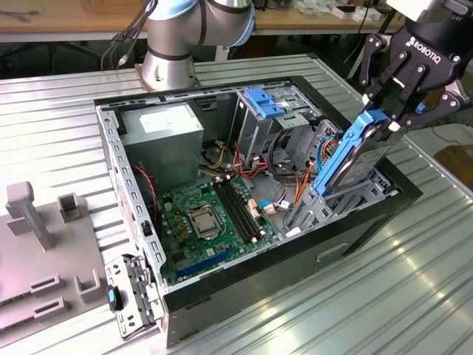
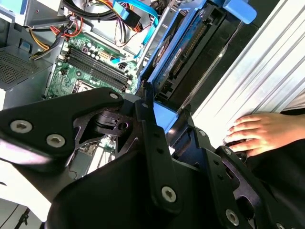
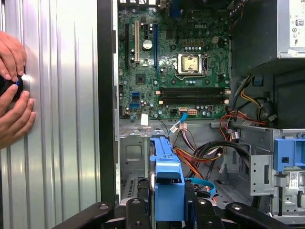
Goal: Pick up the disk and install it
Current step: 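Insert the disk into the insertion slot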
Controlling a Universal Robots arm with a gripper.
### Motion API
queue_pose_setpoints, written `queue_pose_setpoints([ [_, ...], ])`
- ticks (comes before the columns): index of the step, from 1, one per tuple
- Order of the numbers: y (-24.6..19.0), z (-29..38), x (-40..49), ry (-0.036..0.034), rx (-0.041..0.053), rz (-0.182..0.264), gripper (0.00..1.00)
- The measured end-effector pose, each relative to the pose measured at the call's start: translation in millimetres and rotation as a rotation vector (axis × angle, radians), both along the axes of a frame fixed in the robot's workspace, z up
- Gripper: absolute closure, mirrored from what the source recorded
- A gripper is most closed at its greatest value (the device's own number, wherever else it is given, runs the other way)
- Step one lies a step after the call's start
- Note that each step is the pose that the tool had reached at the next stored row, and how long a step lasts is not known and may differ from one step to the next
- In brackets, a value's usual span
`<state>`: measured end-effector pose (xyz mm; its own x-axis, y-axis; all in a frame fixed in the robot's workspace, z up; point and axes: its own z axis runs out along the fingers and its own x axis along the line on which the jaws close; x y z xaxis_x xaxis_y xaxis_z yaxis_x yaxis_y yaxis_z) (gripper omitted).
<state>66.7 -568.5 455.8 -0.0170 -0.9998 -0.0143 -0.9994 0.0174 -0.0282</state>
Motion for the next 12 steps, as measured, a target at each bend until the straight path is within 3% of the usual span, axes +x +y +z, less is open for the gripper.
queue_pose_setpoints([
  [12,-0.8,-6.7,0.3,0.0,-0.0002,0.0,0.63],
])
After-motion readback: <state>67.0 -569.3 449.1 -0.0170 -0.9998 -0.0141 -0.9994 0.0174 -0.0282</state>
